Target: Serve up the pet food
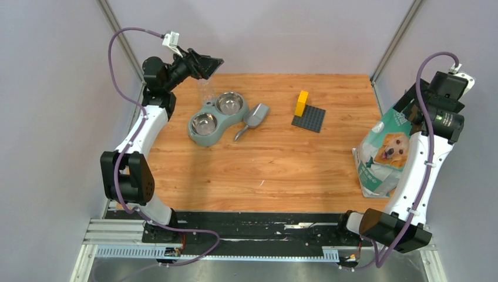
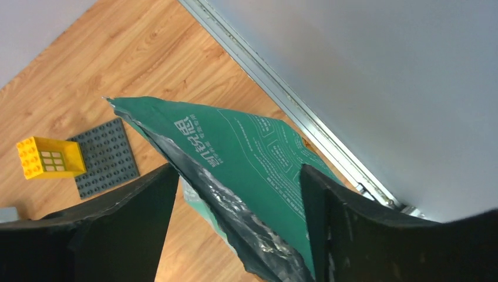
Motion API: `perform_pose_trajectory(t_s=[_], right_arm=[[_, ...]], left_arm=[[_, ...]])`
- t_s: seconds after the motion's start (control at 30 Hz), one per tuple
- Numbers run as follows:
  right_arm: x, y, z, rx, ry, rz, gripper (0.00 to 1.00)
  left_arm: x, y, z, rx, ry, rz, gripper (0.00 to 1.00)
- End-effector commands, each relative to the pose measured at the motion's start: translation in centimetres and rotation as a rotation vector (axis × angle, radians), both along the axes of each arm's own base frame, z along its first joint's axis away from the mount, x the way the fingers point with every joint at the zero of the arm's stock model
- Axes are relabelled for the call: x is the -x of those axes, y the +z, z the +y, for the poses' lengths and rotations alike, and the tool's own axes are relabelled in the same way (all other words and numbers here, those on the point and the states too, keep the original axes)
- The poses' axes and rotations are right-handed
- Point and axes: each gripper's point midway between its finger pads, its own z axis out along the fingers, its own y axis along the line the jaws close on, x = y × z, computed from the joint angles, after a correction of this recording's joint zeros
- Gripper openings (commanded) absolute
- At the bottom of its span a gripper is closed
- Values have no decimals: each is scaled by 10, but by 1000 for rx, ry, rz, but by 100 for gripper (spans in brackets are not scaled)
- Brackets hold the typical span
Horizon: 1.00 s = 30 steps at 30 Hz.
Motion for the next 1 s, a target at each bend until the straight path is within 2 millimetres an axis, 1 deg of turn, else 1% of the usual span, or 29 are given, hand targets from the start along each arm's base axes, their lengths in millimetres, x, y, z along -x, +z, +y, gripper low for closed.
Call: perform_pose_trajectory(t_s=[0.0,0.07,0.13,0.17,0.2,0.27,0.3,0.37,0.4,0.53,0.73,0.87,0.97], right_arm=[[10,9,3,5,15,14,68],[12,11,3,11,10,19,57],[13,12,2,17,1,18,47],[13,13,1,18,2,18,38],[12,13,1,19,3,18,33],[10,15,0,22,9,14,20],[7,17,1,21,16,7,16],[1,21,3,18,40,-13,4],[-2,23,4,14,54,-23,0],[-18,31,20,-26,157,-93,0],[-50,38,71,-203,395,-223,0],[-58,40,110,-297,556,-281,0],[-54,37,141,-362,687,-291,0]], left_arm=[[8,41,-3,37,-13,-108,100],[7,41,-3,44,-14,-104,100],[8,40,-4,51,-16,-99,100],[9,40,-4,54,-16,-97,100],[9,40,-4,54,-18,-96,100],[11,40,-4,53,-18,-97,100],[11,41,-4,53,-18,-99,100],[12,42,-4,53,-16,-100,100],[12,42,-4,53,-16,-100,100],[15,41,-3,47,-13,-99,100],[17,42,-2,37,-3,-102,100],[21,41,0,37,8,-102,100],[24,38,0,29,19,-103,100]])
